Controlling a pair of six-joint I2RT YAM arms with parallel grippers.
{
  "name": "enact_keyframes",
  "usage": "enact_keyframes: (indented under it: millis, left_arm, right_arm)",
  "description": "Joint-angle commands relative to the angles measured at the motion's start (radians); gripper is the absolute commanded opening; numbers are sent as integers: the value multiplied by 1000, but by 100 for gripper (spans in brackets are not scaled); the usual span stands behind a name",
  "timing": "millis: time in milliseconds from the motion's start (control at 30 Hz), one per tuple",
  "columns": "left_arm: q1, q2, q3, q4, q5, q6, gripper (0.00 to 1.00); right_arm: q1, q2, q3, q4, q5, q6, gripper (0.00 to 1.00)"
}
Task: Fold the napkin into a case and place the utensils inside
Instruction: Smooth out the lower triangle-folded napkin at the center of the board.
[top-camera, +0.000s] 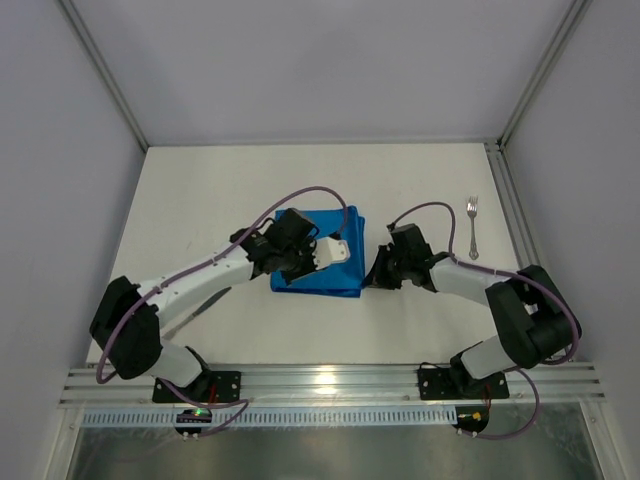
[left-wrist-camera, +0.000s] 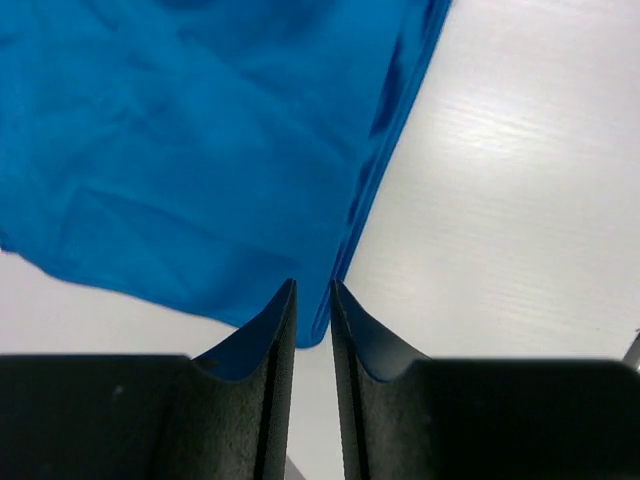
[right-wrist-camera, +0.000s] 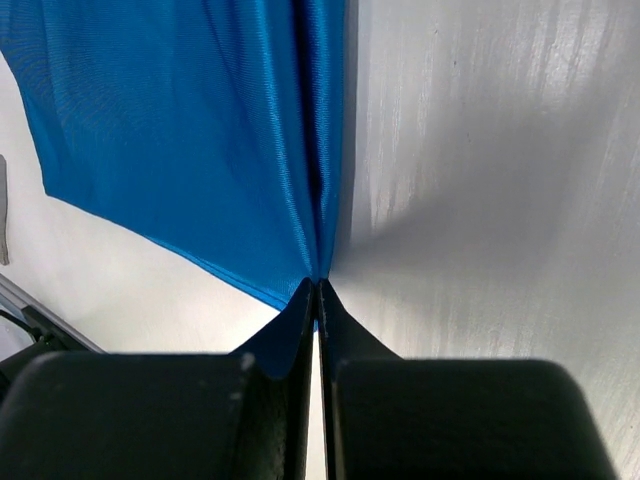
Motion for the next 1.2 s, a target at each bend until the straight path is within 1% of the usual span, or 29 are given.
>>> enact_keyframes:
  millis: [0, 67, 100, 167, 200, 233, 333, 467, 533, 600, 633, 667, 733, 767, 800, 867, 900, 933, 1000, 1067, 1167]
  left_arm:
    - [-95, 38, 9, -8, 25, -27, 21]
    - [-108, 68, 6, 16, 24, -44, 22]
    - [-108, 72, 6, 27, 13, -47, 24]
    - [-109, 75, 8, 41, 4, -47, 31]
    - [-108, 75, 8, 47, -9, -47, 36]
    - [-108, 75, 11, 52, -16, -49, 38]
    - [-108, 84, 9, 70, -47, -52, 41]
    - [-108, 111, -4, 78, -42, -50, 42]
    - [-108, 130, -20, 81, -14, -49, 44]
    - [-111, 136, -21, 78, 19, -59, 49]
    - [-114, 136, -20, 82, 31, -69, 50]
    - [-120, 135, -17, 90, 34, -76, 51]
    - [-163, 133, -18, 128, 16, -86, 52]
    - [-180, 133, -20, 147, -13, -86, 53]
    - [-213, 138, -23, 168, -24, -87, 53]
    - [-241, 167, -24, 222, -58, -86, 53]
    - [-260, 179, -23, 240, -61, -89, 53]
    - [-267, 191, -18, 251, -55, -92, 52]
    - [-275, 226, -3, 268, -21, -99, 53]
    - [-278, 248, 6, 285, 3, -116, 53]
    - [-292, 283, 23, 315, -9, -133, 54]
  right_arm:
    - [14, -77, 49, -38, -3, 5, 4]
    - [22, -94, 62, -60, -2, 12, 4]
    - [34, -102, 63, -60, -8, 18, 4]
    - [50, -111, 65, -45, -25, 49, 4]
    - [73, -111, 65, -31, -43, 61, 4]
    - [86, -106, 57, -9, -49, 75, 4]
    - [126, -100, 28, 38, -42, 135, 4]
    - [131, -37, -96, 214, -39, 228, 4]
    - [133, 15, -121, 271, -51, 241, 4]
    - [134, 36, -124, 284, -52, 235, 5]
    - [133, 38, -119, 281, -55, 229, 7]
    - [133, 29, -113, 270, -60, 221, 13]
    - [134, 1, -86, 215, -55, 189, 21]
    - [133, -38, -75, 189, -42, 177, 25]
    - [131, -58, -63, 163, -31, 164, 27]
    - [114, -98, -43, 106, -29, 144, 30]
    - [105, -135, -43, 95, -35, 144, 35]
    - [93, -157, -52, 75, -39, 149, 38]
    - [54, -229, -79, 43, -22, 149, 41]
    - [12, -275, -105, 2, -3, 144, 42]
    - [-36, -339, -159, -29, 10, 135, 42]
